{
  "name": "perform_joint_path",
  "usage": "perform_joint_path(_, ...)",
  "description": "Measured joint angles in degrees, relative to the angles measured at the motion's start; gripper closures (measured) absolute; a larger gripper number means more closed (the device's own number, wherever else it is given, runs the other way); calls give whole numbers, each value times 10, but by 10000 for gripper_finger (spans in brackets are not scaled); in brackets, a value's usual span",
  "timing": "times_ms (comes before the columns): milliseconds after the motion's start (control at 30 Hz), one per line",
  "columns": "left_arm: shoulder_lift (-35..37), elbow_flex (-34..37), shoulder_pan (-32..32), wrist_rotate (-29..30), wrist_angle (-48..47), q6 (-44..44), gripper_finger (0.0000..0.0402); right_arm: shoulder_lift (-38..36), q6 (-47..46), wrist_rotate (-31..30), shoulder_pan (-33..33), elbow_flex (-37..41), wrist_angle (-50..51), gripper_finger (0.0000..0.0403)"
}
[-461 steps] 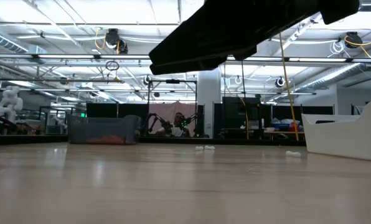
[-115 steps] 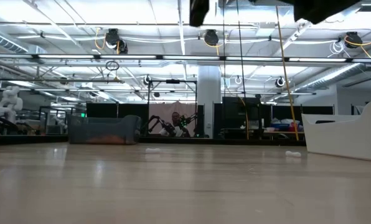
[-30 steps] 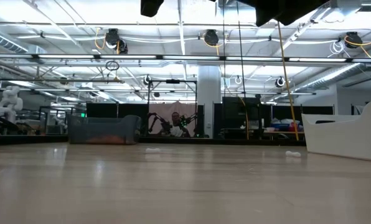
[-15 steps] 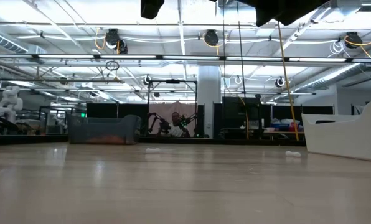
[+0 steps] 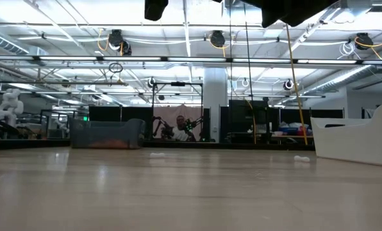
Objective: Sort Halloween decoration
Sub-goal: Put the white bone toy into the orange bin
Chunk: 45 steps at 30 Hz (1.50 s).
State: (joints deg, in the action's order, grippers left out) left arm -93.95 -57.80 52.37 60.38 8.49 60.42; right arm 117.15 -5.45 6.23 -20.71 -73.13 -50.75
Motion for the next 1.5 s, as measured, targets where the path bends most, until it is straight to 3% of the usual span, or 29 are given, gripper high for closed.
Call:
perform_joint_path(267, 0, 0, 0, 0, 0, -16, 394, -21, 21, 16, 4, -1, 56, 247)
perform_joint_path(567, 1, 0, 9, 0, 3, -68, 394, -121, 32, 12, 5, -1, 314, 174)
perform_joint_path(700, 16, 0, 9, 0, 6, -91, 394, -154, 32, -17, 3, -1, 431, 168)
perform_joint_path(867, 40, 0, 10, -4, 6, -102, 394, -162, 35, -20, -5, 1, 502, 171)
perform_joint_path(967, 51, 0, 10, -6, 5, -103, 394, -163, 36, -20, -11, 33, 468, 171)
perform_joint_path(1133, 63, 0, 10, -3, 12, -124, 394, -162, 27, -48, -20, 131, 304, 172)
perform_joint_path(1333, 70, 0, 3, 22, 39, -287, 394, -162, 34, -117, -31, 212, 151, 172)
perform_joint_path(1500, 69, 0, 4, -38, 28, -336, 394, -162, 58, -125, -38, 228, 128, 172)
